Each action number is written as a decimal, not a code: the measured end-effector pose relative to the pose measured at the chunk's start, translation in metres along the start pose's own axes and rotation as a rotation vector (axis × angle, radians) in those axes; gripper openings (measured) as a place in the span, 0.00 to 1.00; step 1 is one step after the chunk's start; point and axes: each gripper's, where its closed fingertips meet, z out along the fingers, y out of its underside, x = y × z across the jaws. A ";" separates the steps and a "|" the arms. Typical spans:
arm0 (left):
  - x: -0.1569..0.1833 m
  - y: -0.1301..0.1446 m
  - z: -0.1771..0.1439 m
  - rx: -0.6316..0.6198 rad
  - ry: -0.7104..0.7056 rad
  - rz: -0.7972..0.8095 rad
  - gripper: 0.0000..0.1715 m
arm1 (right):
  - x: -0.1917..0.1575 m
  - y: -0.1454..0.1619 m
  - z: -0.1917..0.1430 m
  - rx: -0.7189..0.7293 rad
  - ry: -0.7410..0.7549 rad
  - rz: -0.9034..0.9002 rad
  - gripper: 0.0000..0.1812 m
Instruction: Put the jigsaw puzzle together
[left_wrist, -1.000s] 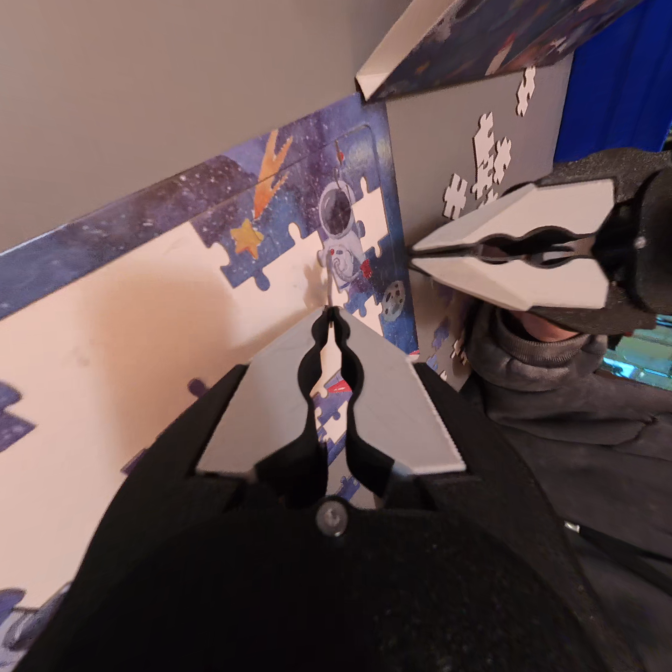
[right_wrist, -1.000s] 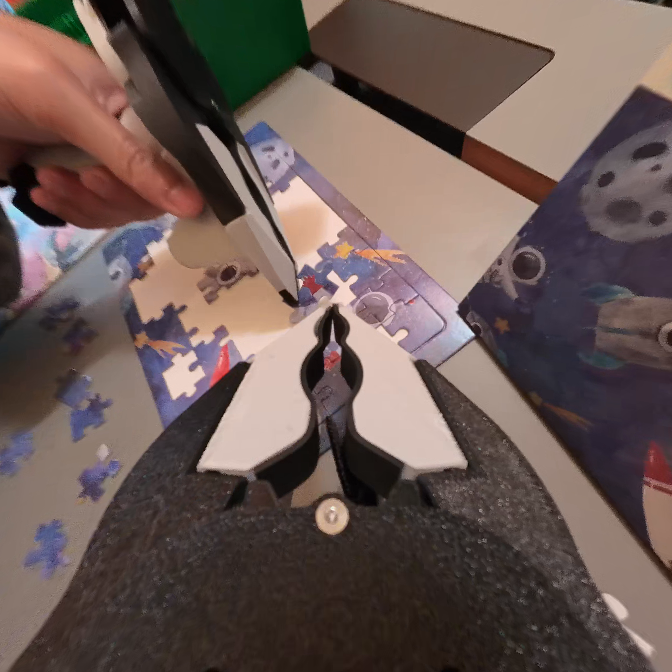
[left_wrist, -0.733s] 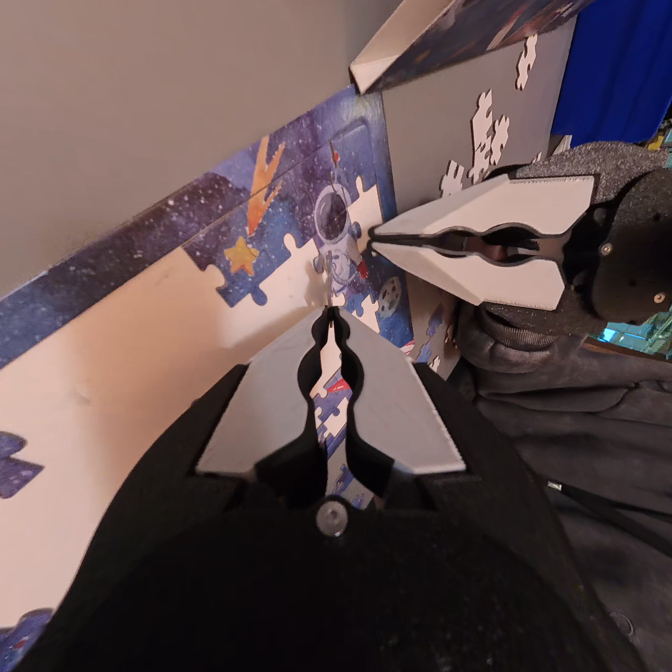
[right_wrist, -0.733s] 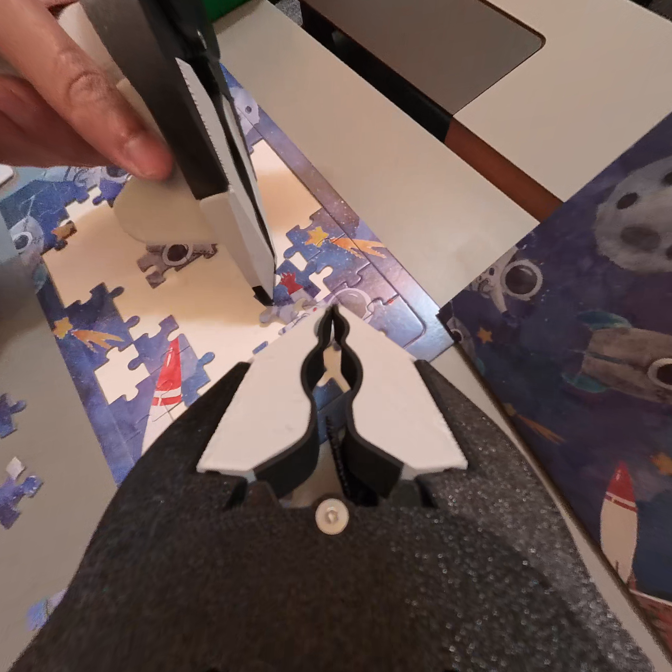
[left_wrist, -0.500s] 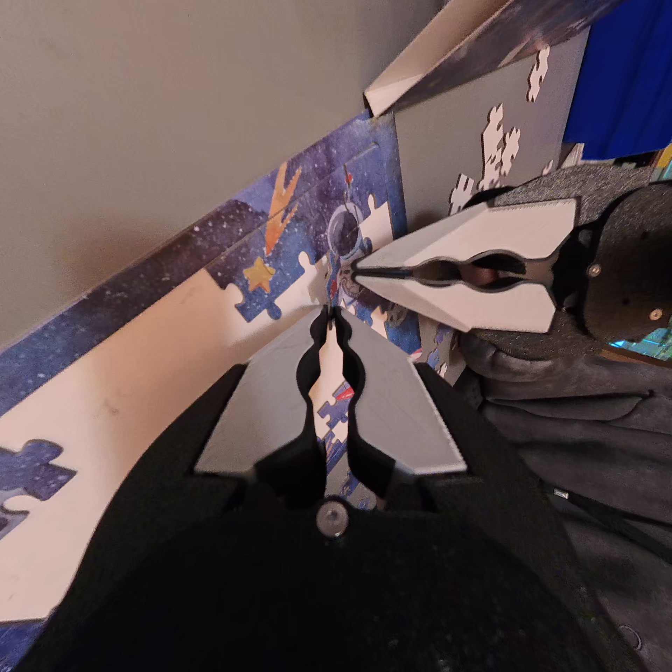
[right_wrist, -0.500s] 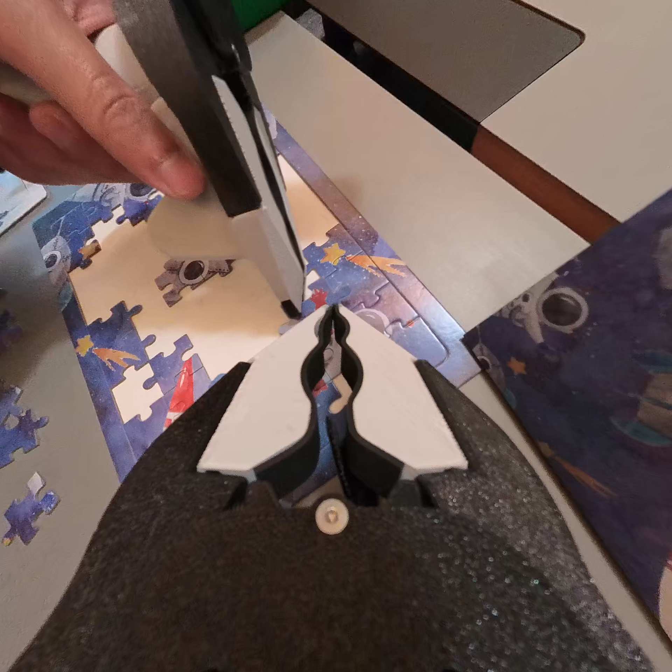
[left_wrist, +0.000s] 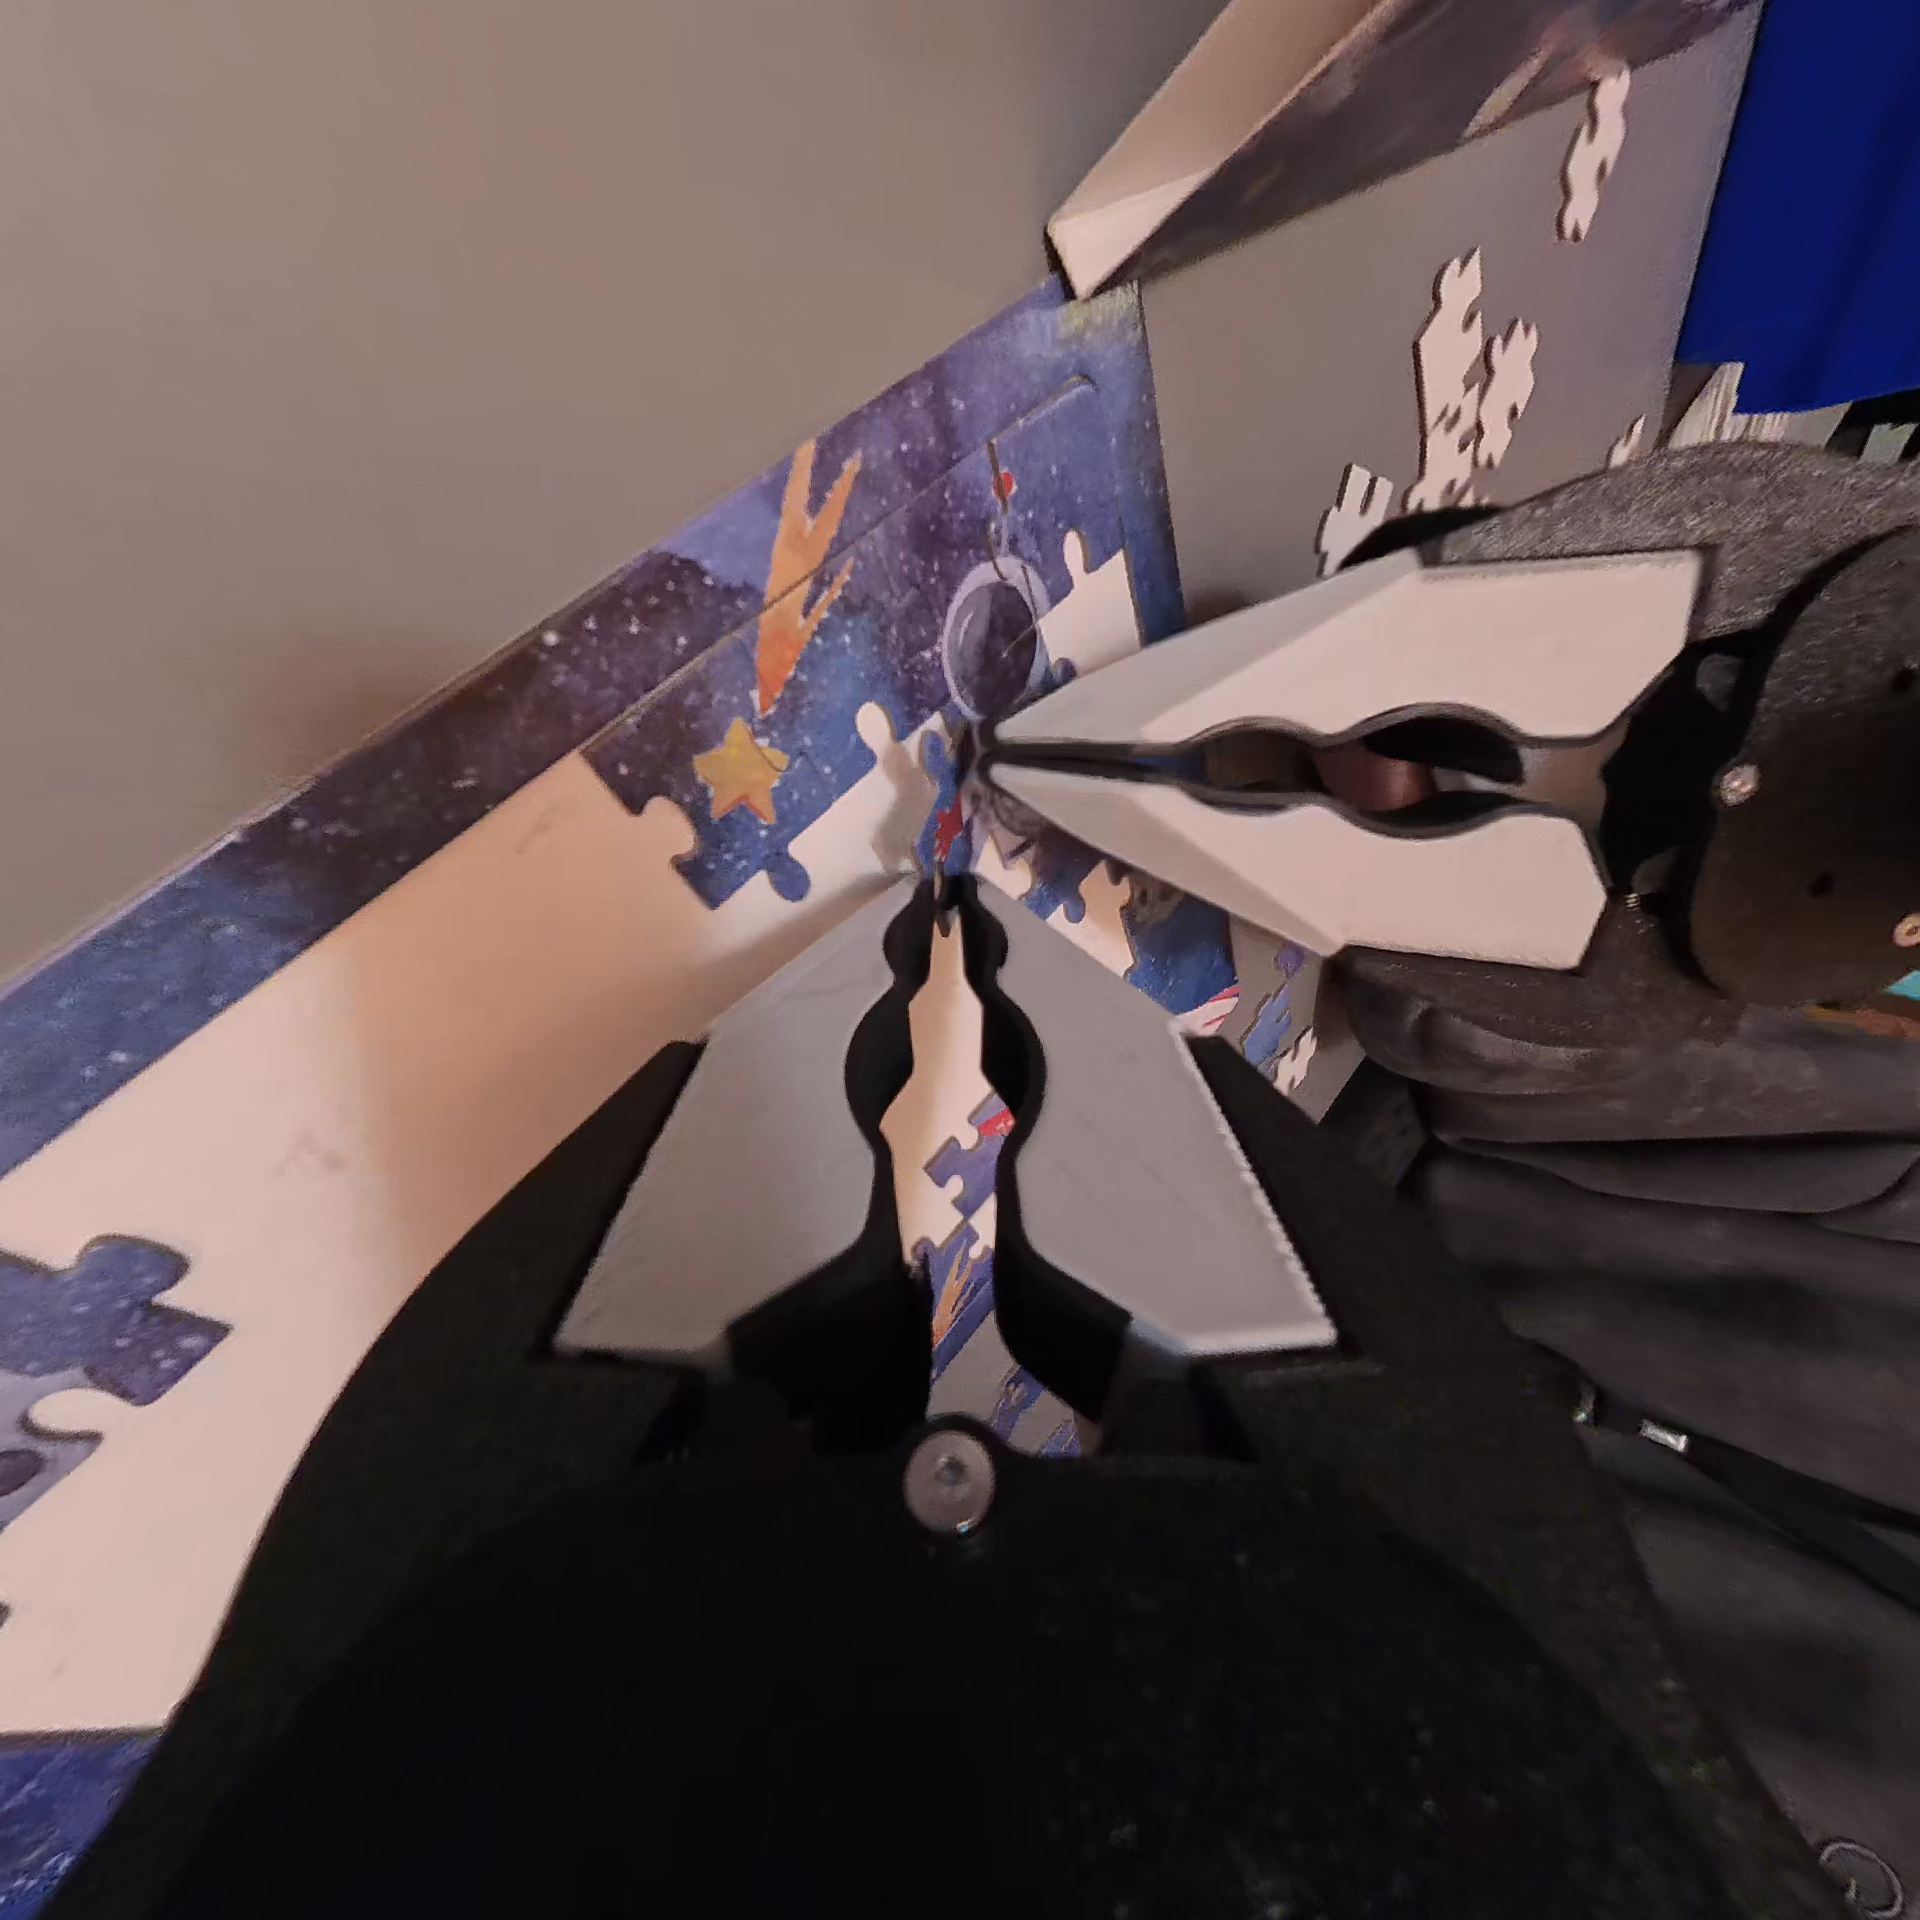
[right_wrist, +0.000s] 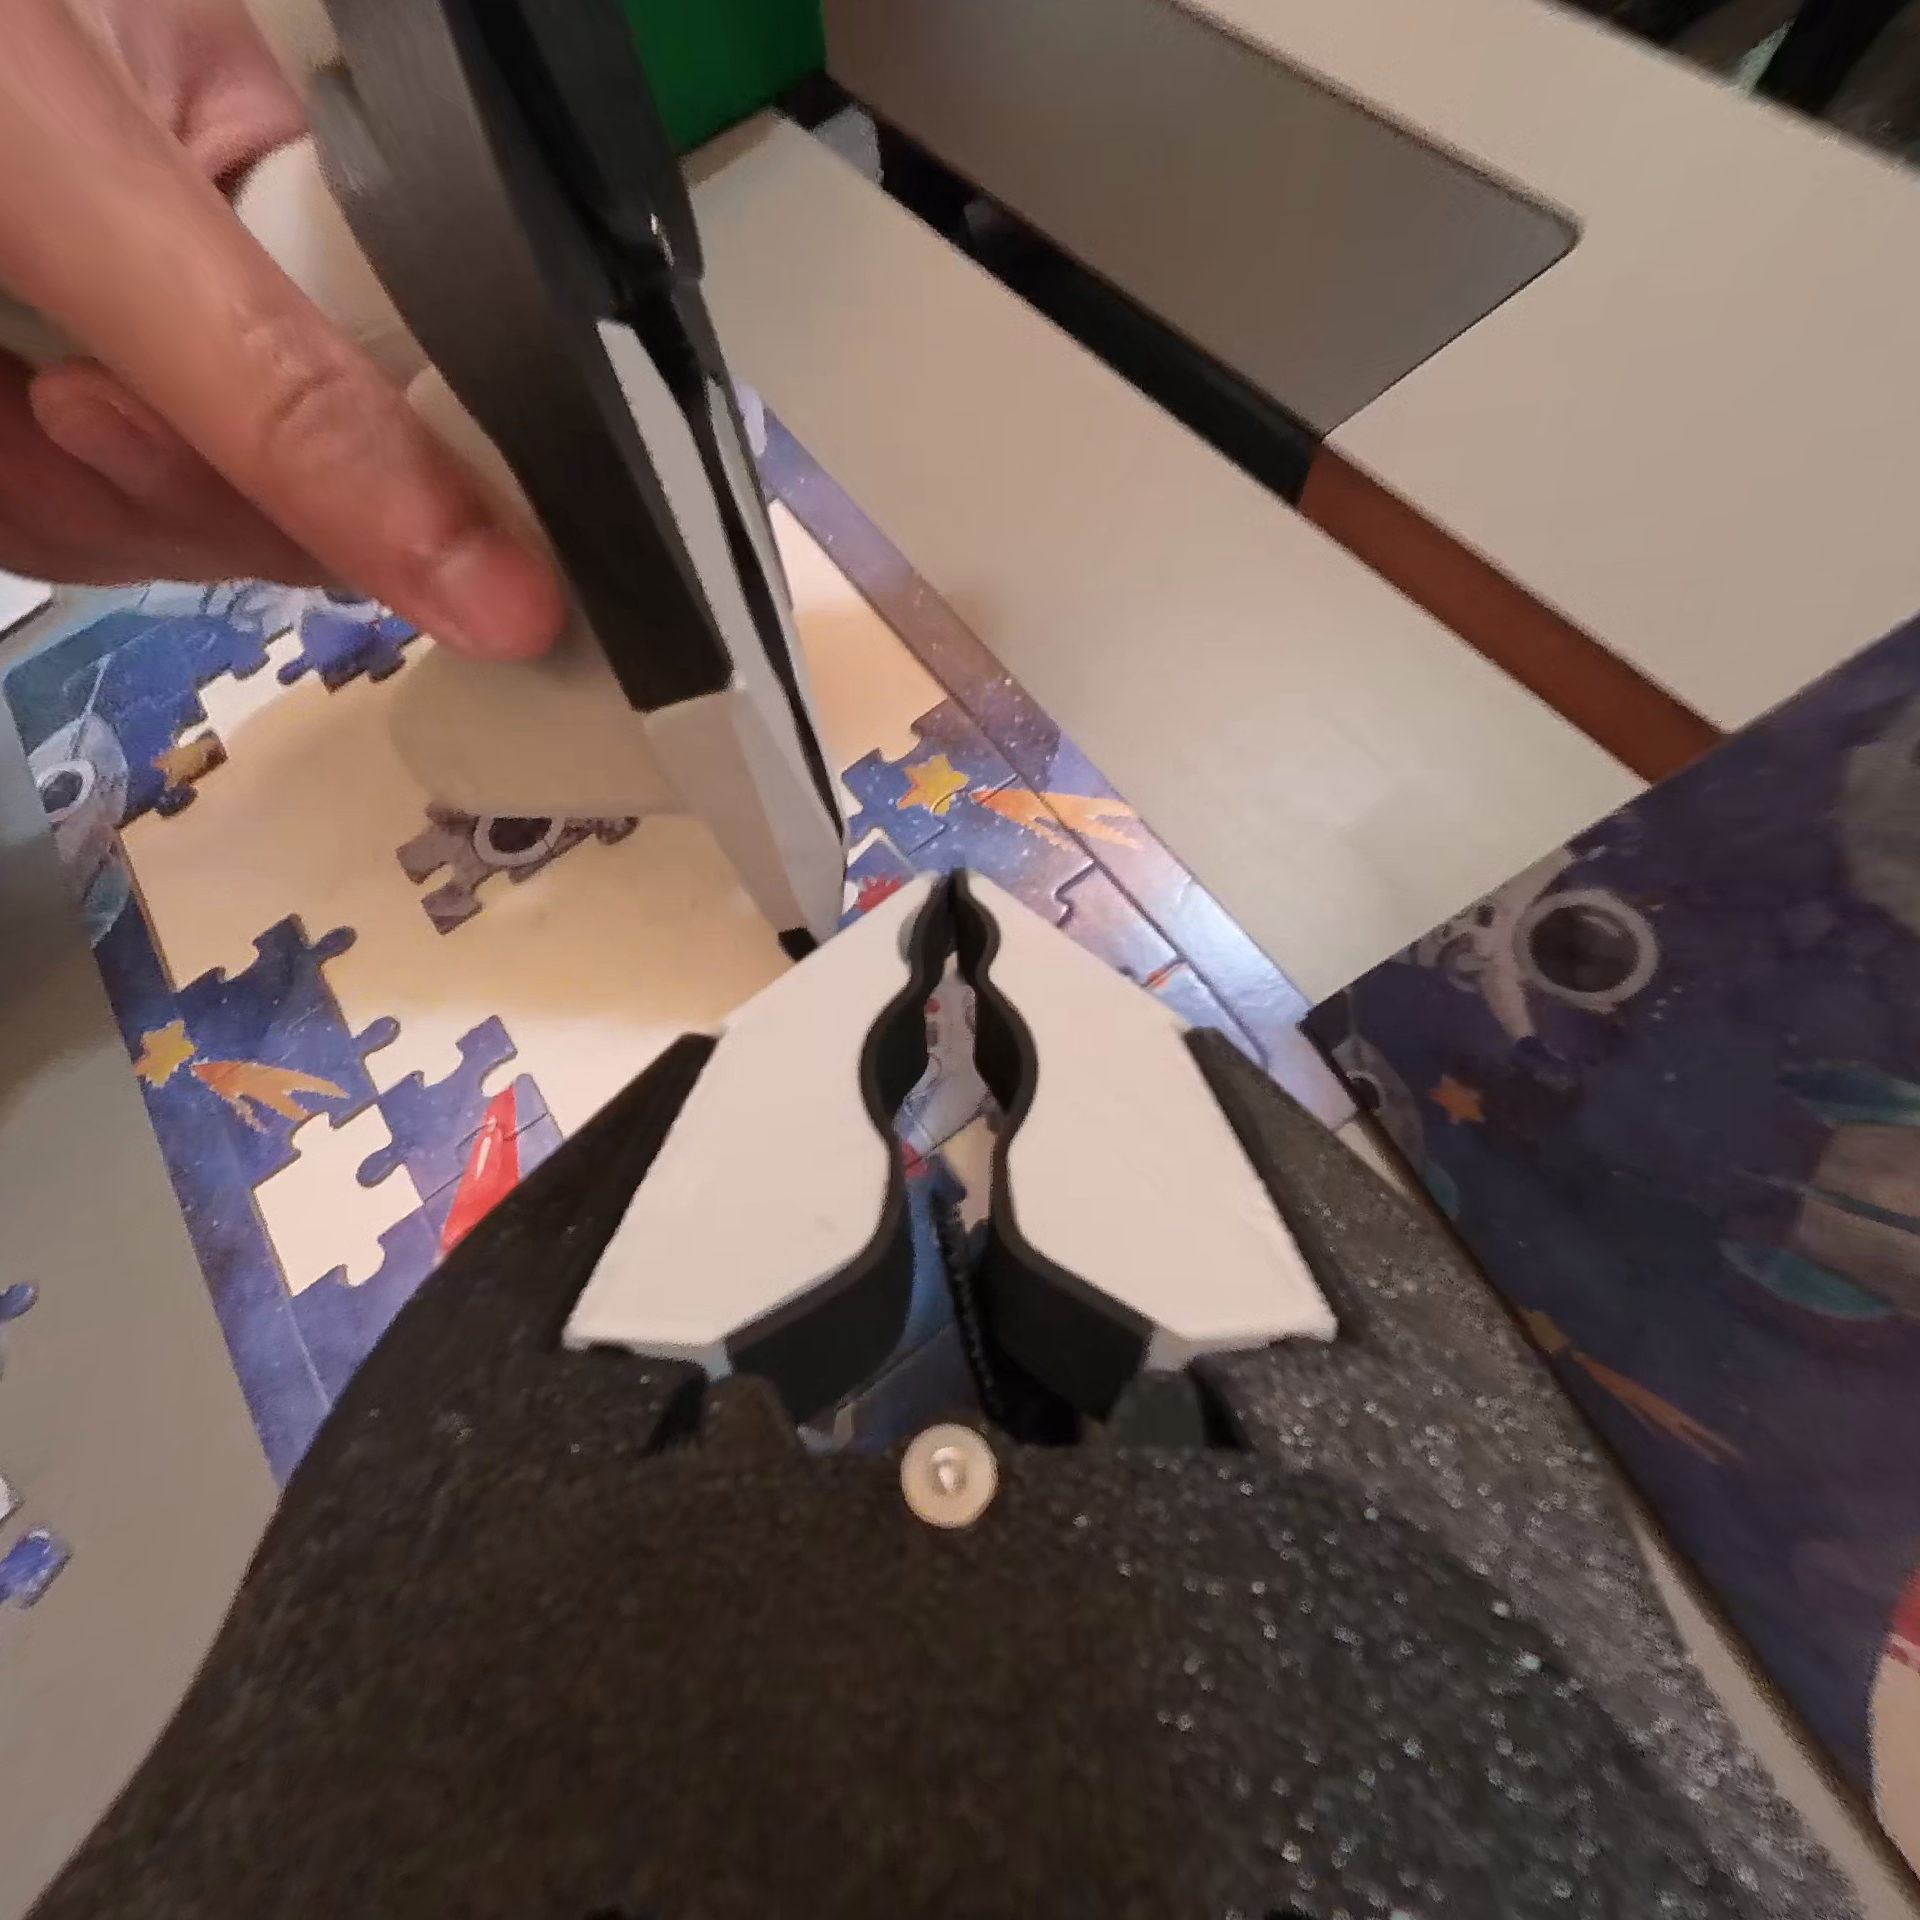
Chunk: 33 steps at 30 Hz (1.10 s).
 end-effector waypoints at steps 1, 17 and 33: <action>0.002 0.001 0.000 -0.010 0.004 0.008 0.02 | 0.000 -0.003 -0.001 0.012 0.001 0.002 0.00; -0.004 0.008 -0.014 -0.018 -0.227 0.175 0.12 | -0.003 0.013 0.010 -0.071 0.003 -0.042 0.00; -0.002 0.008 0.000 0.076 -0.294 0.251 0.08 | -0.003 0.008 0.001 -0.042 -0.074 0.003 0.00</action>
